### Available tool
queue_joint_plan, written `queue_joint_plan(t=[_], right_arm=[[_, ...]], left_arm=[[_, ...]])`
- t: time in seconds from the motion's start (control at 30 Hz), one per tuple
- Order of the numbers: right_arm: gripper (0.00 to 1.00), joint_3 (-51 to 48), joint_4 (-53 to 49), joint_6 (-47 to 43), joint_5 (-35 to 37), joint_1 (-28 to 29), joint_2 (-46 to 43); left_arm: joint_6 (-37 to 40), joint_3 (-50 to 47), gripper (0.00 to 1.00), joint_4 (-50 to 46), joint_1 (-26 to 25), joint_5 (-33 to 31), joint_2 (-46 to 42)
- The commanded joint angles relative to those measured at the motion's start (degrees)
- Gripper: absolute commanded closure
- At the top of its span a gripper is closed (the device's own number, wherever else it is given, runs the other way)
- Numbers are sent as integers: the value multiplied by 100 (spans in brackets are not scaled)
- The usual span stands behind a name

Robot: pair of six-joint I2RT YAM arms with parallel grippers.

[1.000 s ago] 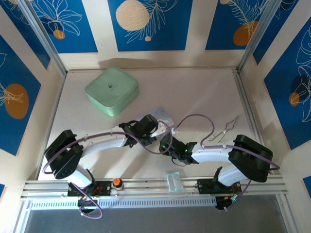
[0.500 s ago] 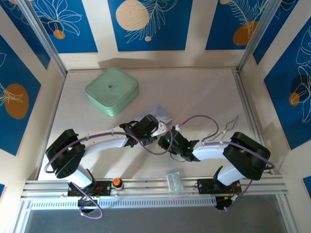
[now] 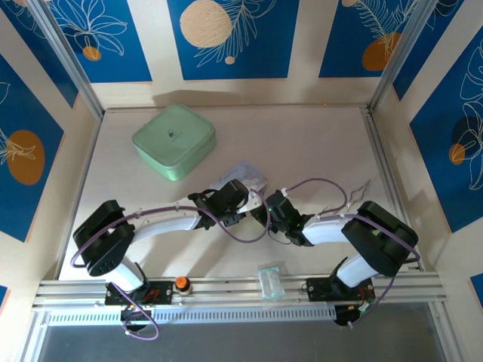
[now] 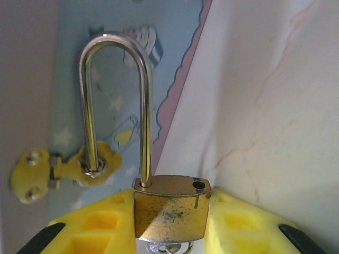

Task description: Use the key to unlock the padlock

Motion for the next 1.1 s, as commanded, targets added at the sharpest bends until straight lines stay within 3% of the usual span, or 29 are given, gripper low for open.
queue_joint_plan(t=[0.0,0.3,0.53,0.67,0.9,1.07], right_arm=[[71,16,490,73,1,-103,-74],[71,-14,-27,-69,-409,-358,-73],[71,593,-2185,-956,-658,-254,-5],[70,919,-3278,-1382,-606,-263,18],[69,1623,-4808,-2201,-733,-488,232],[68,2228,-5993,-2668,-386,-411,456]], left_arm=[[-12,-315,58,-976,-122,557,361],[-214,-280,56,-942,-121,-59,399],[-710,-201,32,-548,-164,-835,252],[-1164,-166,24,-395,-191,-1538,137],[-1932,-341,21,10,-174,-1971,-179],[-2494,-302,19,-155,-156,-2257,-50]])
